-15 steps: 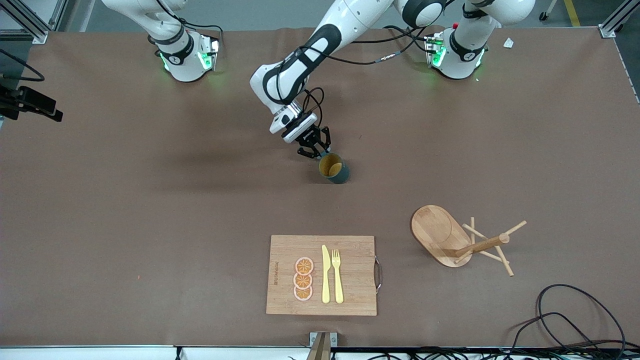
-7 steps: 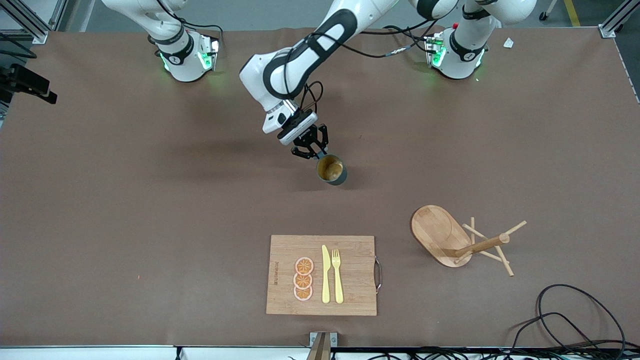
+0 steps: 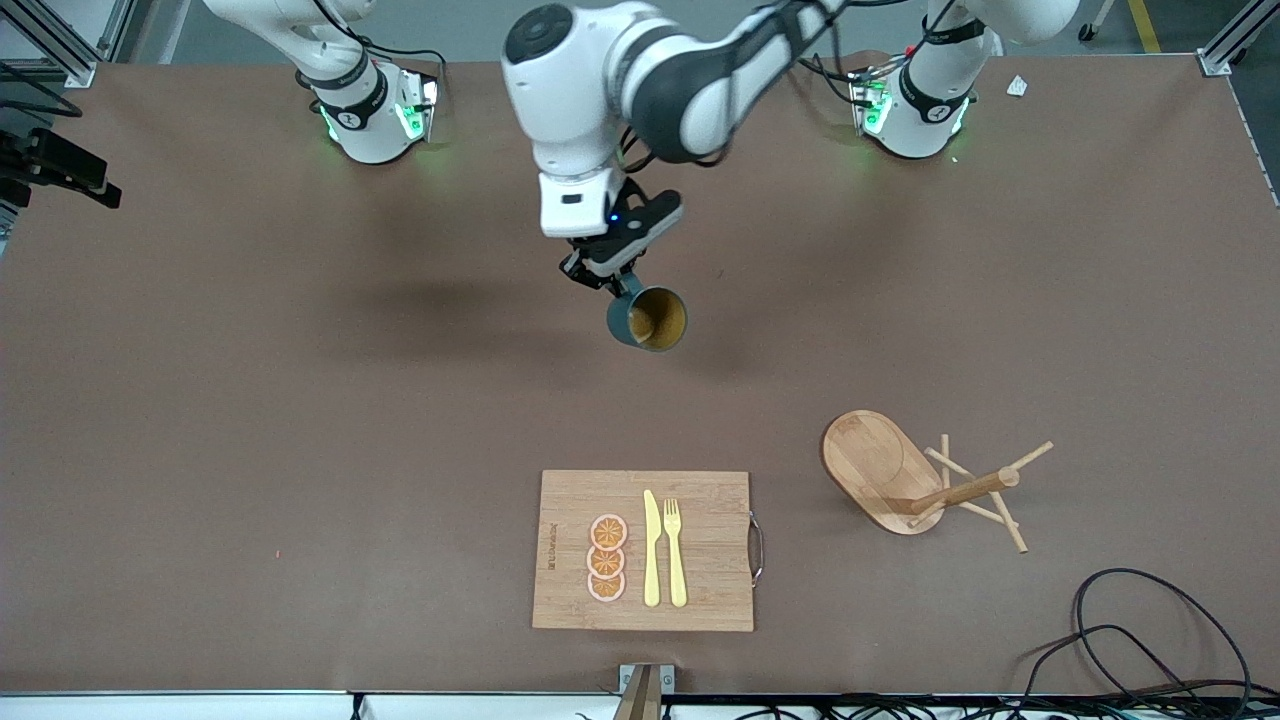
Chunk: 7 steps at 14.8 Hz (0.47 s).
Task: Pass cup and hang on rack
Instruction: 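Lift the mug by its handle with the left gripper toward the rack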
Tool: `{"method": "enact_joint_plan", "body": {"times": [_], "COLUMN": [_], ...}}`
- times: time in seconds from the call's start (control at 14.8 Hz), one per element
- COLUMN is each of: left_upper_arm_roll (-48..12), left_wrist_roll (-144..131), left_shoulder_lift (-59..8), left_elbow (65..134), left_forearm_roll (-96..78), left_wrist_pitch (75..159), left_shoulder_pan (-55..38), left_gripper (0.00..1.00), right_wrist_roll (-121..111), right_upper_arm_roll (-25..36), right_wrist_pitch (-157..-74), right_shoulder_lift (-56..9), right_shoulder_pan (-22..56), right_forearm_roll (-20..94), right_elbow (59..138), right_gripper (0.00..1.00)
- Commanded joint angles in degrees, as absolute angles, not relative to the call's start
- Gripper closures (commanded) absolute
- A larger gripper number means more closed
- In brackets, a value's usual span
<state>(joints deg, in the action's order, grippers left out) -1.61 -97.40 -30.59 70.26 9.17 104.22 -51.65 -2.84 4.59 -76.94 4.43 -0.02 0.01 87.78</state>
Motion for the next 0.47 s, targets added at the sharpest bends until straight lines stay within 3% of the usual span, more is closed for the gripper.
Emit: {"method": "enact_joint_plan", "body": {"times": [0.0, 0.4], "left_upper_arm_roll": [-2.20, -2.20], "left_wrist_roll": [-92.57, -80.09], "left_shoulder_lift": [-25.41, -20.05], "left_elbow": [73.39, 75.66], "left_forearm_roll": [-2.24, -23.43], "left_wrist_pitch": [107.23, 106.53], "left_shoulder_pan": [-45.81, -33.86], "left_gripper": [1.00, 1.00], "right_wrist_roll": [-3.43, -3.43], "right_upper_arm_roll": [3.60, 3.16], "right_wrist_pitch": [-77.08, -76.99], "right_shoulder_lift": [5.89, 5.89], "right_shoulder_pan": [-0.96, -1.06], "right_forearm_roll": [-0.53, -0.53], "right_elbow": [89.30, 89.30], "right_gripper": [0.00, 0.00]}}
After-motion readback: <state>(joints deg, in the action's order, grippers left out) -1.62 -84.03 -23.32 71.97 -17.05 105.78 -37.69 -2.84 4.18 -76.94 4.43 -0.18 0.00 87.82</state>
